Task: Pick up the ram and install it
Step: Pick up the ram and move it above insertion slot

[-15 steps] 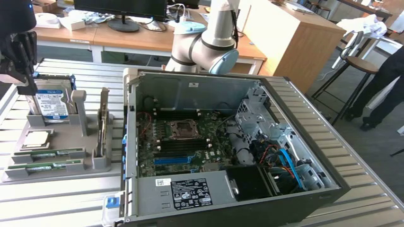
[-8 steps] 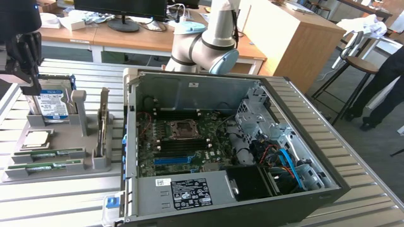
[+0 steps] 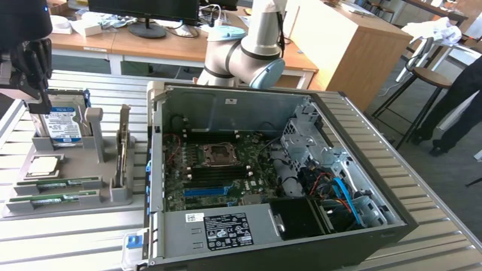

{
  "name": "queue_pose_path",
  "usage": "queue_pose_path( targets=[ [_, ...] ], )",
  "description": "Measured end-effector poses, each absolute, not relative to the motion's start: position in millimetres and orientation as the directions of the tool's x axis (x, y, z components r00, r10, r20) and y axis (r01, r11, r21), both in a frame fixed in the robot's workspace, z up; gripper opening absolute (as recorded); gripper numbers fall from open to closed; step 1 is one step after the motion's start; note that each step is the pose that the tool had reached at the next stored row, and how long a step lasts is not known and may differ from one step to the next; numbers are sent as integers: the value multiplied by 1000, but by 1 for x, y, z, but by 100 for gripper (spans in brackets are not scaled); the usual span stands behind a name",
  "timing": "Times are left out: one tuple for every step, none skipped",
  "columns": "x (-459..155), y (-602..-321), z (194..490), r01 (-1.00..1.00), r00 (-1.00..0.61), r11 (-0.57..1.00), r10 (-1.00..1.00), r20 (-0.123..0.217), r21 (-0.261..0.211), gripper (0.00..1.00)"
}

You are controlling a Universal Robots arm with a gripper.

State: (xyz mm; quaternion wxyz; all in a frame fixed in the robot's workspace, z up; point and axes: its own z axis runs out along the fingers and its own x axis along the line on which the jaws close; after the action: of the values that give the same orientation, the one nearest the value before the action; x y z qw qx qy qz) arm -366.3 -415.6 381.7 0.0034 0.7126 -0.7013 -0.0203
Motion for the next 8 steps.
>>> queue_pose_path(
  targets=[
    [-366,-416,382,-999,16,-16,-1000,-24,33,10],
    [-366,-416,382,-999,16,-17,-1000,-24,33,10],
    [-366,-416,382,-999,16,-17,-1000,-24,33,10],
    [-366,-416,382,-999,16,-17,-1000,-24,33,10],
    [-366,-416,382,-999,16,-16,-1000,-24,33,10],
    [-366,-416,382,-999,16,-17,-1000,-24,33,10],
    [-366,-416,382,-999,16,-17,-1000,-24,33,10],
    [-366,-416,382,-999,16,-16,-1000,-24,33,10]
  ],
)
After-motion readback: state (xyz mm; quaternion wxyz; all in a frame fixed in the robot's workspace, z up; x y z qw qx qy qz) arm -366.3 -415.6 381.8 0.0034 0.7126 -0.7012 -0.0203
